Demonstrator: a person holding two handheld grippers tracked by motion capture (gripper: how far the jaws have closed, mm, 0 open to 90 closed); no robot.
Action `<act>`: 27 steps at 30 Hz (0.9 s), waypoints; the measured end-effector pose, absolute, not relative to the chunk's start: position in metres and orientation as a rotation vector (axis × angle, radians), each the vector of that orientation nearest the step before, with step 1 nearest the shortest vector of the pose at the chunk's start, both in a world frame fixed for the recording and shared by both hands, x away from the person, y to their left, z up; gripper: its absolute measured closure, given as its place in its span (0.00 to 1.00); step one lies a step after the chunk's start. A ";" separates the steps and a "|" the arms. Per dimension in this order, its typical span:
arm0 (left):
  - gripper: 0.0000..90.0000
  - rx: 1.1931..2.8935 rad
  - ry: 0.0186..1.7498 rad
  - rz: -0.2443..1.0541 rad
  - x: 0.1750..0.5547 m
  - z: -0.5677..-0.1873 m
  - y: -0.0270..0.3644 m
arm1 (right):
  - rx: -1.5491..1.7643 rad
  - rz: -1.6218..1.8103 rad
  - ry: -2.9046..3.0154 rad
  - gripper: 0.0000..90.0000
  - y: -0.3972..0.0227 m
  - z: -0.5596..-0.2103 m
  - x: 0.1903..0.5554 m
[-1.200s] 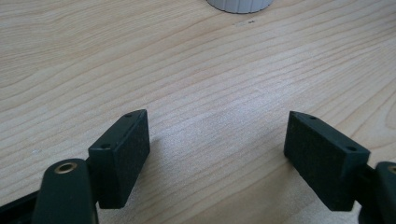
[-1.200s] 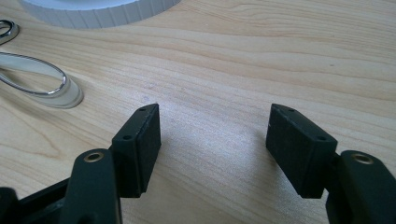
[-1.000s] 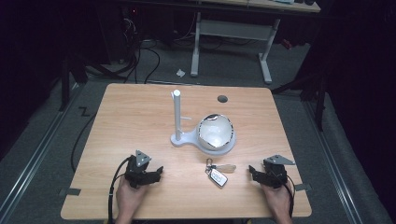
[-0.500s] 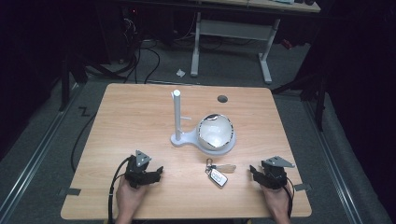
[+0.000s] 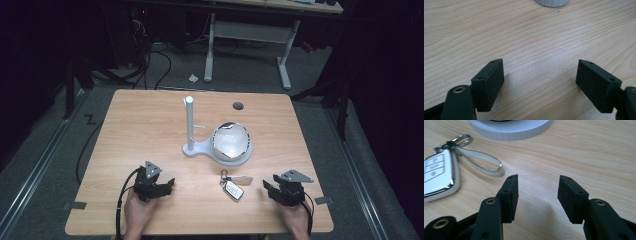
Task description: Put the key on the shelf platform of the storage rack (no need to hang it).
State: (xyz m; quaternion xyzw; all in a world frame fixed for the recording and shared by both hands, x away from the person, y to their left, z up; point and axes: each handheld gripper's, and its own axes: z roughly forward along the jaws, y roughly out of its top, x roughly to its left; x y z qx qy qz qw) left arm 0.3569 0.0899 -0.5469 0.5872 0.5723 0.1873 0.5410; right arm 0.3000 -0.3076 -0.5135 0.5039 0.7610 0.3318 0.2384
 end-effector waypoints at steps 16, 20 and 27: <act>0.26 1.395 1.360 0.445 0.357 -0.547 0.090 | 1.271 0.991 2.174 0.58 -0.283 -0.503 0.286; 0.26 1.396 1.359 0.446 0.357 -0.547 0.090 | 1.234 1.015 2.185 0.59 -0.274 -0.499 0.282; 0.26 1.396 1.359 0.446 0.357 -0.547 0.090 | 1.168 1.045 2.234 0.59 -0.258 -0.495 0.280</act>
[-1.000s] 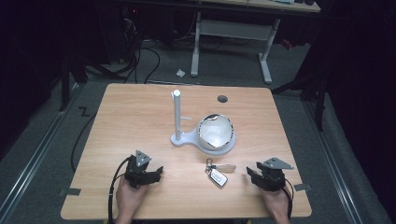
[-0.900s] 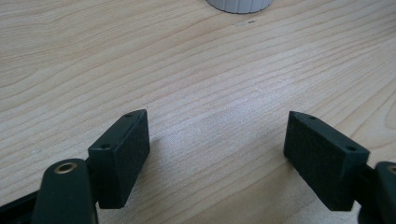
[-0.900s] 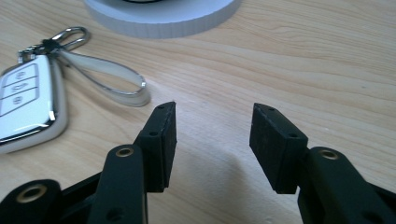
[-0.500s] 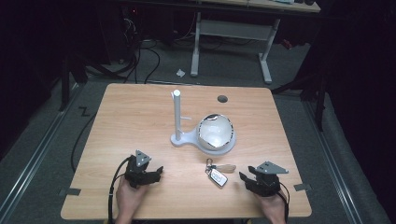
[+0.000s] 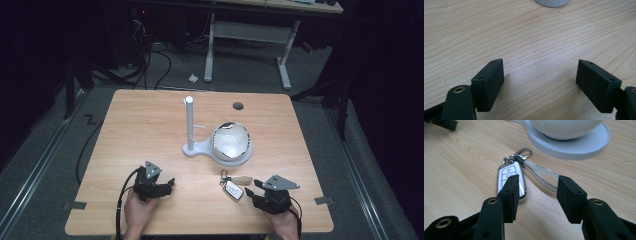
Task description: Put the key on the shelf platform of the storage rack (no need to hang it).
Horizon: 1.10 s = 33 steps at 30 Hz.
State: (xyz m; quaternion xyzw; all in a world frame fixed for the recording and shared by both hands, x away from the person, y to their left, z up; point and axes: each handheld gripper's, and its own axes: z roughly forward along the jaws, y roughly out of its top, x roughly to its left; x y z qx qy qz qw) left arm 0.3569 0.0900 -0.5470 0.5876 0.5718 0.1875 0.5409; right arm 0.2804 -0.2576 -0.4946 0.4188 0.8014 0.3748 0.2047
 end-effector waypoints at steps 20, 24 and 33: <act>0.26 1.395 1.360 0.445 0.357 -0.547 0.090 | 1.075 1.069 2.351 0.57 -0.221 -0.503 0.295; 0.25 1.396 1.359 0.446 0.357 -0.547 0.090 | 1.070 1.059 2.375 0.56 -0.216 -0.503 0.300; 0.25 1.397 1.358 0.445 0.357 -0.547 0.090 | 1.070 1.018 2.414 0.54 -0.208 -0.509 0.310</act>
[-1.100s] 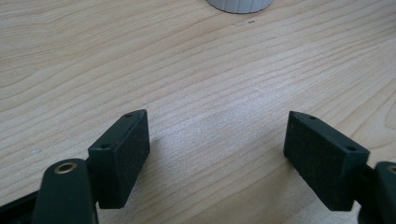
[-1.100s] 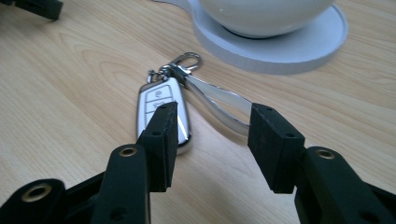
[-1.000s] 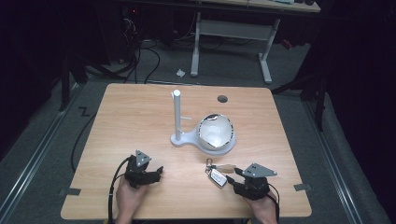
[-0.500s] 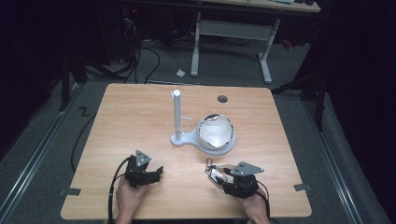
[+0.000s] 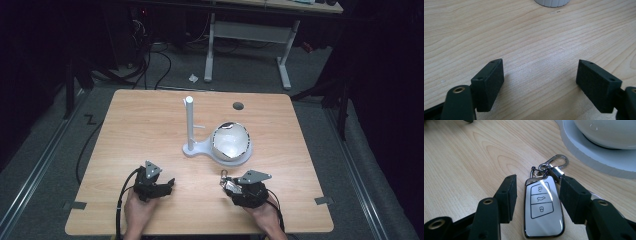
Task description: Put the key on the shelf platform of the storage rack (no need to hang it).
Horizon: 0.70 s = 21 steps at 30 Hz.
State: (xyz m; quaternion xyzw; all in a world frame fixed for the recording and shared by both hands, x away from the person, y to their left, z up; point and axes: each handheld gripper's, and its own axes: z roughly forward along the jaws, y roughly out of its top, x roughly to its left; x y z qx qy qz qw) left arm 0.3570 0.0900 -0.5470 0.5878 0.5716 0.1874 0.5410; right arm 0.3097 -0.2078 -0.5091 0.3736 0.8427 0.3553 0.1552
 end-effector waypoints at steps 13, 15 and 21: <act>0.25 1.396 1.358 0.445 0.357 -0.547 0.090 | 1.067 0.967 2.449 0.52 -0.202 -0.519 0.321; 0.25 1.396 1.358 0.445 0.357 -0.547 0.090 | 1.066 0.963 2.454 0.52 -0.201 -0.520 0.322; 0.25 1.394 1.360 0.444 0.357 -0.547 0.090 | 1.057 0.944 2.463 0.54 -0.200 -0.522 0.324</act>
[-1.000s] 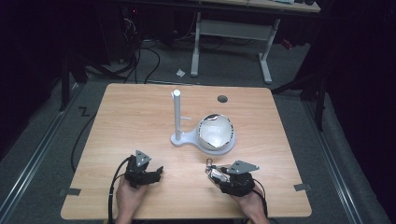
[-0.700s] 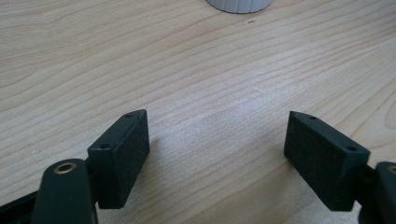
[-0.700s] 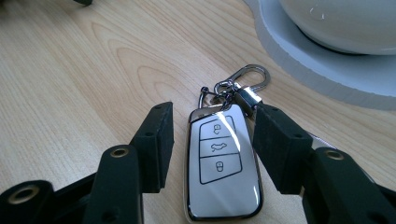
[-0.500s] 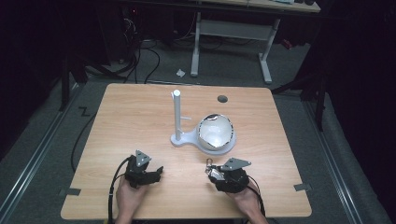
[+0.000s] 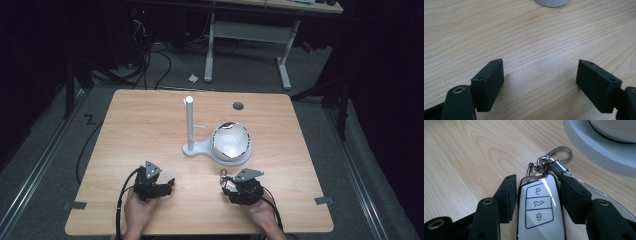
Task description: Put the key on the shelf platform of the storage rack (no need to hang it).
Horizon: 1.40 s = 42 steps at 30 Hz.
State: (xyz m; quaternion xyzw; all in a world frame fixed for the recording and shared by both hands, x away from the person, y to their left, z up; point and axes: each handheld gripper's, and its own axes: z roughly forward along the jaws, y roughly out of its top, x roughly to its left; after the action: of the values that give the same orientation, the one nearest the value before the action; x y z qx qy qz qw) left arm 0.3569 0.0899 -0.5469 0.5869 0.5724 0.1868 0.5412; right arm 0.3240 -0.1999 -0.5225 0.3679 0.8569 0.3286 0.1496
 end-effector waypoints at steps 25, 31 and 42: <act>0.25 1.394 1.359 0.443 0.357 -0.547 0.090 | 1.080 0.971 2.416 0.57 -0.207 -0.513 0.319; 0.25 1.395 1.359 0.444 0.357 -0.547 0.090 | 1.105 1.003 2.402 0.57 -0.213 -0.506 0.319; 0.25 1.395 1.359 0.444 0.357 -0.547 0.090 | 1.103 1.052 2.351 0.57 -0.226 -0.482 0.315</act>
State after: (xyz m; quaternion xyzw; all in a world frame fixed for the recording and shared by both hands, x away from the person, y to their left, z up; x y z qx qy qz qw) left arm 0.3570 0.0900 -0.5469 0.5873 0.5721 0.1867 0.5412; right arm 0.3152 -0.2260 -0.4822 0.3879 0.8271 0.3700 0.1690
